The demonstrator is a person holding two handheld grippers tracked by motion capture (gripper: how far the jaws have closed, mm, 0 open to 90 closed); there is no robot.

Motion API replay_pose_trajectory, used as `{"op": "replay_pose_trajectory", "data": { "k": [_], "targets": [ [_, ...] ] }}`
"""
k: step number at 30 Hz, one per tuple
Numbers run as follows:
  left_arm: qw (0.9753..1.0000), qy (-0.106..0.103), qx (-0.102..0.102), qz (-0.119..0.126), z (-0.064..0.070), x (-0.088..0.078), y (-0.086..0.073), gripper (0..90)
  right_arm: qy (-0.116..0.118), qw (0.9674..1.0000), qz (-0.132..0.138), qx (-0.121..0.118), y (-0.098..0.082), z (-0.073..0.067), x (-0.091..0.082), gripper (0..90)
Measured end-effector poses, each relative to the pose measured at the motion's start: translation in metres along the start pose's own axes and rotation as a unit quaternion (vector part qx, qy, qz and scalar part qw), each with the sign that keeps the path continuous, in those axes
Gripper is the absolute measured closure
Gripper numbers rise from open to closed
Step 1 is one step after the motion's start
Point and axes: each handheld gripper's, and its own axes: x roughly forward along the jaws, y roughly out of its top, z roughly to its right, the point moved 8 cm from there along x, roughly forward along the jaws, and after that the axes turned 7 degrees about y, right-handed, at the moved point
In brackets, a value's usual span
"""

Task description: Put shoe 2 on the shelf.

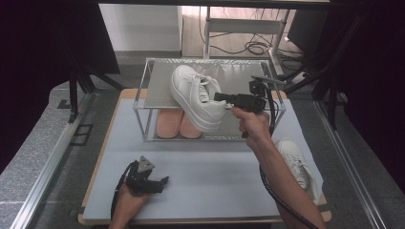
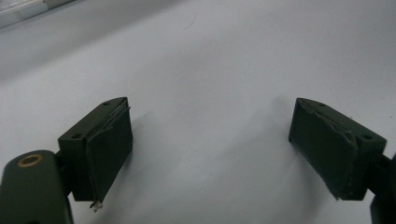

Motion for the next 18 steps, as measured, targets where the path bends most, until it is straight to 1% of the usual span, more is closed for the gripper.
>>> {"op": "replay_pose_trajectory", "data": {
  "k": [1, 3, 4, 5, 7, 10, 11, 13, 14, 16, 17, 18],
  "targets": [
    [1.0, 0.0, 0.0, 0.0, 0.0, 0.0, 0.0, 13.5, -0.001, 1.0, 0.003, 0.003, 0.002, 0.001, 0.001, 82.0],
    [1.0, 0.0, 0.0, 0.0, 0.0, 0.0, 0.0, 13.5, -0.012, 0.9999, 0.011, -0.001, 0.006, 0.002, 0.002, 82.0],
    [1.0, 0.0, 0.003, -0.002, 0.0, 0.0, 0.0, 13.5, -0.02, 0.9997, 0.016, -0.006, 0.009, 0.003, 0.003, 81.9],
    [1.0, 0.0, 0.0, 0.0, 0.0, 0.0, 0.0, 13.5, -0.037, 0.999, 0.022, -0.013, 0.014, 0.004, 0.005, 81.9],
    [1.0, 0.0, 0.001, 0.0, 0.0, 0.0, 0.0, 13.5, -0.046, 0.9985, 0.022, -0.017, 0.016, 0.006, 0.008, 80.9],
    [1.0, 0.0, 0.001, 0.0, 0.0, 0.0, 0.0, 13.5, -0.05, 0.9982, 0.026, -0.02, 0.018, 0.006, 0.011, 79.3],
    [1.0, 0.0, 0.001, 0.0, 0.0, 0.0, 0.0, 13.5, -0.048, 0.9984, 0.024, -0.02, 0.019, 0.005, 0.013, 77.6],
    [1.0, 0.001, 0.004, 0.0, 0.0, 0.0, 0.0, 13.6, -0.042, 0.9985, 0.017, -0.031, 0.018, 0.002, 0.016, 74.2],
    [1.0, 0.001, 0.002, 0.001, 0.0, 0.0, 0.0, 13.7, -0.043, 0.9983, 0.015, -0.036, 0.018, 0.0, 0.017, 73.1],
    [1.0, 0.001, 0.004, -0.001, 0.0, 0.0, 0.0, 13.7, -0.052, 0.9972, 0.014, -0.052, 0.018, -0.001, 0.017, 68.8],
    [1.0, 0.001, 0.004, -0.001, 0.0, 0.0, 0.0, 13.7, -0.045, 0.9976, 0.012, -0.052, 0.018, -0.001, 0.015, 62.7],
    [1.0, 0.001, 0.004, -0.001, 0.0, 0.0, 0.0, 13.7, -0.045, 0.9976, 0.012, -0.052, 0.018, -0.001, 0.015, 62.7]
  ]
}}
